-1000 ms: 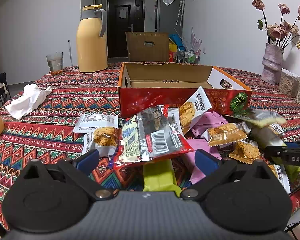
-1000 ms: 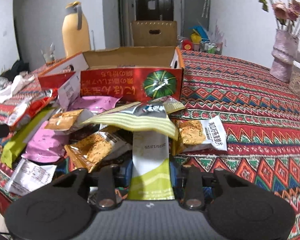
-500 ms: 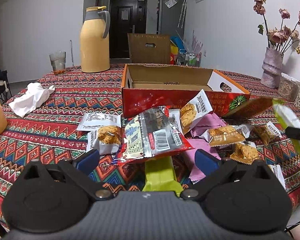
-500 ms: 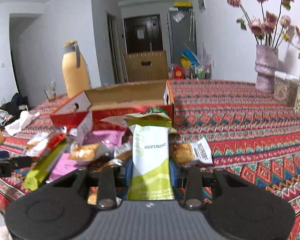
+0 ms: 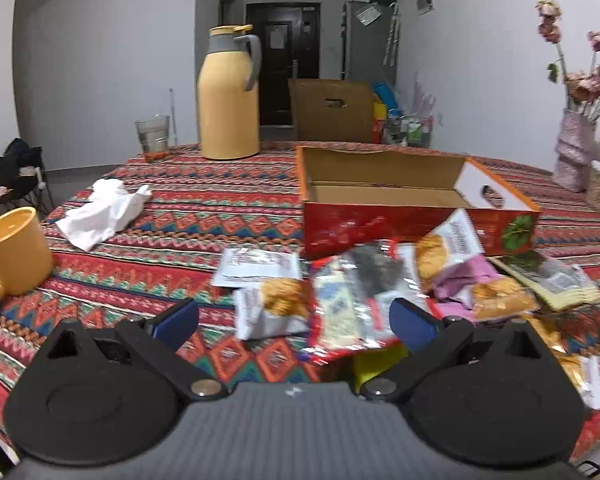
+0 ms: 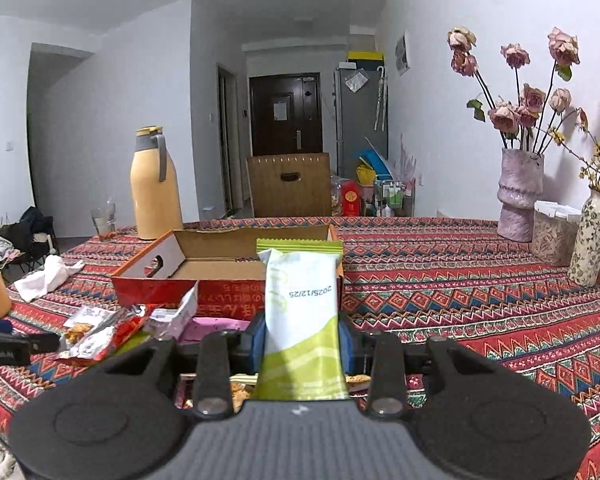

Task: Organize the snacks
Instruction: 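Carry the white-and-green bar toward the box while the left gripper grasps a pumpkin cracker packet, then lower both held packets into the cardboard box and open both grippers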

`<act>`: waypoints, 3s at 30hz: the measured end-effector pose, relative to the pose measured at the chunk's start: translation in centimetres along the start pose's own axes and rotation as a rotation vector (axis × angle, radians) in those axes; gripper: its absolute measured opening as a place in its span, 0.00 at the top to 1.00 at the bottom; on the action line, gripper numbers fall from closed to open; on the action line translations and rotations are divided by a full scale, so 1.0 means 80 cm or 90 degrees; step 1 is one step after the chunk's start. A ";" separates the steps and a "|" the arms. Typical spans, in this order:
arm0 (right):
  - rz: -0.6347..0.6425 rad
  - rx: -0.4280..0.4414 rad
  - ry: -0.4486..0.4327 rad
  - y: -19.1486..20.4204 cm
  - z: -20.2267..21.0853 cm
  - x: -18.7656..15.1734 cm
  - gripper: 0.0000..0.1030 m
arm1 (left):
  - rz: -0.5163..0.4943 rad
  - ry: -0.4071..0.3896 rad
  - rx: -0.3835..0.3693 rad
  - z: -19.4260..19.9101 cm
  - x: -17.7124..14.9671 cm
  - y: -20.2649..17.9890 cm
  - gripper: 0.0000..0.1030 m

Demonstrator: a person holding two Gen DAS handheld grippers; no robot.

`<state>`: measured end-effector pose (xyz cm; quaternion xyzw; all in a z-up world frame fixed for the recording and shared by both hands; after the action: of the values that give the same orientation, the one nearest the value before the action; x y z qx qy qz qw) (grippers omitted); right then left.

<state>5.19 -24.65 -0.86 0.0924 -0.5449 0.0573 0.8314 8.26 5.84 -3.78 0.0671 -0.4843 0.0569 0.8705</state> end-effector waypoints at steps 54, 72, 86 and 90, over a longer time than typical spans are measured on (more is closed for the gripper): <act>-0.037 -0.009 0.029 -0.013 -0.095 -0.001 0.66 | 0.007 0.036 -0.020 -0.071 0.052 0.006 0.60; 0.023 0.018 -0.026 0.022 -0.208 0.141 0.66 | -0.012 -0.090 -0.033 -0.098 0.192 -0.075 0.60; -0.017 -0.008 0.104 -0.003 -0.332 0.106 0.66 | -0.014 -0.038 0.002 -0.210 0.188 -0.109 0.60; -0.014 0.001 0.106 -0.001 -0.338 0.100 0.66 | -0.013 -0.031 -0.003 -0.217 0.181 -0.109 0.60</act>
<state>32.61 -18.92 -4.03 0.0942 -0.4730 0.0560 0.8742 31.80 0.74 -1.05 0.0717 -0.5049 0.0452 0.8590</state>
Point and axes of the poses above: each gripper's, at about its wrist camera, not at the fingertips, and z roughly against the way its jaws point, y to its left, x to its top, the point moved 7 cm from there along -z, roughly the way its jaws point, and after that the axes turned 6 degrees about x, right-handed, at the moved point
